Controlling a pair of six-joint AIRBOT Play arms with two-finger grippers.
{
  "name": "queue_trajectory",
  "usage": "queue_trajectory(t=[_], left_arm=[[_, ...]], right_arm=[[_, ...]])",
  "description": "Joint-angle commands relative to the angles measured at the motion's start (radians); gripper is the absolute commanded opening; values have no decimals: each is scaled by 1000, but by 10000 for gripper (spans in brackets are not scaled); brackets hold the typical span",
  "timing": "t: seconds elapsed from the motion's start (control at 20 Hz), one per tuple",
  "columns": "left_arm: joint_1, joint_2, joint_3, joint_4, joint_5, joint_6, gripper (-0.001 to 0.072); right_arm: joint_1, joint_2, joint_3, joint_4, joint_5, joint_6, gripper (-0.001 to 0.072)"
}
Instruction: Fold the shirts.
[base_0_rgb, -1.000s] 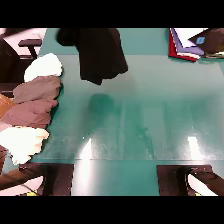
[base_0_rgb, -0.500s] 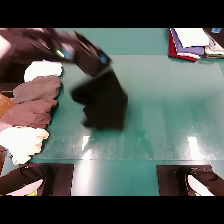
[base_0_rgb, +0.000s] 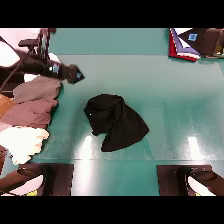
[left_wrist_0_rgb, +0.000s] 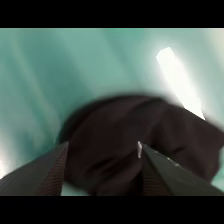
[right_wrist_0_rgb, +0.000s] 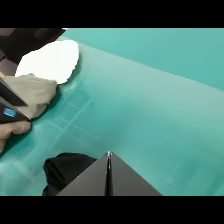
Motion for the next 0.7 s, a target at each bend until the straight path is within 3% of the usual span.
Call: queue_trajectory(t=[0.0, 0.35, 0.65], left_arm=[[85, 1, -241, -22, -14, -19, 526], [80, 1, -648, -350, 106, 140, 525], [-68, 1, -711, -384, 261, 152, 525]], right_arm=[[13, -3, 1, 0, 0, 0, 18], [13, -3, 1, 0, -3, 0, 18], [13, -3, 1, 0, -3, 1, 18]])
